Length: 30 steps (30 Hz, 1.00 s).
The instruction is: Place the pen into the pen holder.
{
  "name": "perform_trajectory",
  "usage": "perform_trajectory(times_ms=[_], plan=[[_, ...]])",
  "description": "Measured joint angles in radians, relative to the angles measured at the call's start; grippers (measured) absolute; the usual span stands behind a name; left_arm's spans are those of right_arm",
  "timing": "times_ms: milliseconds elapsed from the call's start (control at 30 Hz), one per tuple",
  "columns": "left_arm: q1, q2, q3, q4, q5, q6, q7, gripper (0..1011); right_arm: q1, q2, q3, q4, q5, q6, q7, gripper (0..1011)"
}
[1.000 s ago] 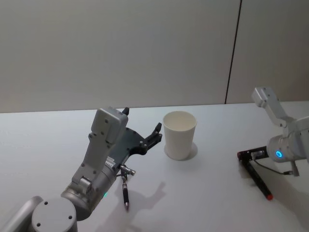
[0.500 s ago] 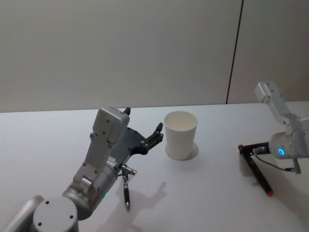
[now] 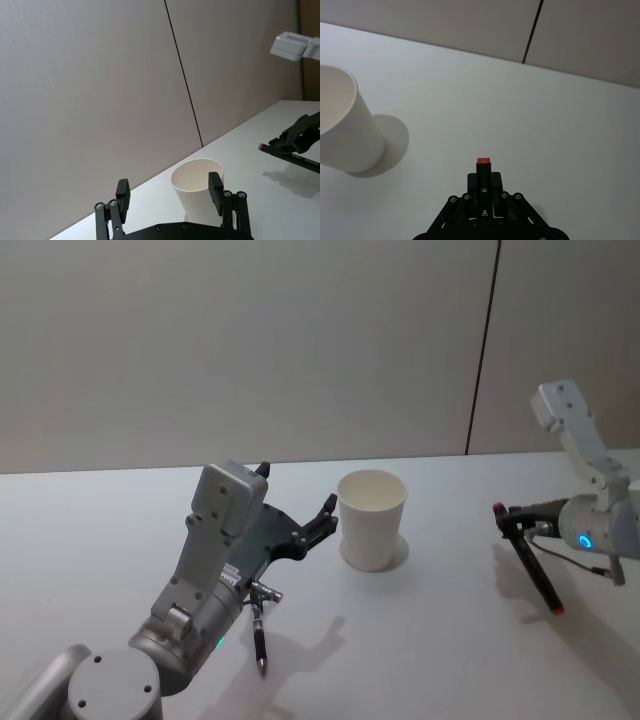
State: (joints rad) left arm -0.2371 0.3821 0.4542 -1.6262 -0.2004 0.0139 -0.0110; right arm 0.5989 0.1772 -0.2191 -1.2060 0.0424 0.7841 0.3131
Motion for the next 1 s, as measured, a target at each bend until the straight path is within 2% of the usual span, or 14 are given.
perform_trajectory(times_ms=[233, 633, 1000], plan=[[0.000, 0.000, 0.000, 0.000, 0.000, 0.000, 0.000, 1000, -0.025, 0.008, -0.003, -0.051, -0.016, -0.066, -0.010, 153], [0.000, 0.000, 0.000, 0.000, 0.000, 0.000, 0.000, 1000, -0.077, 0.023, -0.010, -0.139, -0.053, -0.231, -0.040, 153], [0.000, 0.000, 0.000, 0.000, 0.000, 0.000, 0.000, 1000, -0.108, 0.030, -0.017, -0.181, -0.088, -0.384, -0.074, 153]])
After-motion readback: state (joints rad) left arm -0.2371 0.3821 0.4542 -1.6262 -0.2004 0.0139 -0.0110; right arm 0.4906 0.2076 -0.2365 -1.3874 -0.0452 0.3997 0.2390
